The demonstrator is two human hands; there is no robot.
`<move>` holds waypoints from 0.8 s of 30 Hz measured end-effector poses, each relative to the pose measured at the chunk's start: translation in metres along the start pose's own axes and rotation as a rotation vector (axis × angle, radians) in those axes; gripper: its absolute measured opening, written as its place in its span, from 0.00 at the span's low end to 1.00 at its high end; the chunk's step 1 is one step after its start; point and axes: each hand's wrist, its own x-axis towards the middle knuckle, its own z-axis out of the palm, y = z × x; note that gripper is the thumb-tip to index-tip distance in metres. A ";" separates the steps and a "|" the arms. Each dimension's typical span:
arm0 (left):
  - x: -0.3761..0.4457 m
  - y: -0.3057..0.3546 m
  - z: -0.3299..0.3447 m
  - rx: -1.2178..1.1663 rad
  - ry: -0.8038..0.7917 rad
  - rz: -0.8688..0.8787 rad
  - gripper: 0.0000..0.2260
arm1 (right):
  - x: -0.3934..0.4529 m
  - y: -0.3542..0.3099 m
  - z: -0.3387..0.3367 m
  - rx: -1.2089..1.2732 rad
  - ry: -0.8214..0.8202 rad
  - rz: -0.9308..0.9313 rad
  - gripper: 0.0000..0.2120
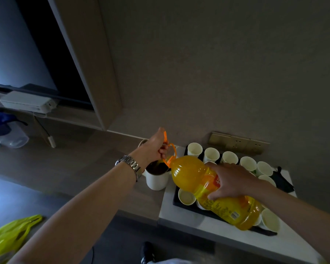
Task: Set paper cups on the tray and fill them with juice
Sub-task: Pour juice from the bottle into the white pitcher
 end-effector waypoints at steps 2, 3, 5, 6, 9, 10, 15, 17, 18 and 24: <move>0.000 0.000 0.000 -0.004 -0.005 0.003 0.19 | 0.000 0.000 0.000 0.004 -0.006 0.006 0.55; 0.000 -0.001 0.000 -0.004 -0.008 0.000 0.20 | 0.000 0.000 0.000 0.006 -0.011 0.008 0.55; 0.001 -0.002 0.000 -0.003 -0.009 -0.007 0.20 | 0.000 0.000 0.000 0.004 -0.014 0.008 0.55; 0.001 -0.002 0.000 -0.003 -0.007 -0.008 0.20 | 0.001 0.000 0.000 0.003 -0.014 0.009 0.55; 0.002 -0.001 -0.001 -0.003 -0.001 -0.003 0.18 | 0.001 -0.001 0.000 0.000 -0.018 0.010 0.55; 0.003 -0.001 -0.001 -0.001 -0.003 -0.004 0.18 | 0.001 -0.001 0.000 -0.002 -0.019 0.010 0.55; 0.006 0.000 -0.003 0.000 0.000 -0.010 0.17 | 0.001 -0.002 -0.003 -0.008 -0.029 0.005 0.55; 0.006 0.000 -0.003 -0.003 -0.001 -0.013 0.18 | 0.001 -0.002 -0.004 -0.012 -0.035 0.009 0.55; 0.006 0.000 -0.003 -0.009 -0.006 -0.016 0.18 | 0.001 -0.003 -0.004 -0.011 -0.038 0.009 0.55; 0.005 0.001 -0.006 -0.012 -0.028 -0.025 0.18 | 0.001 -0.004 -0.008 -0.002 -0.038 0.003 0.54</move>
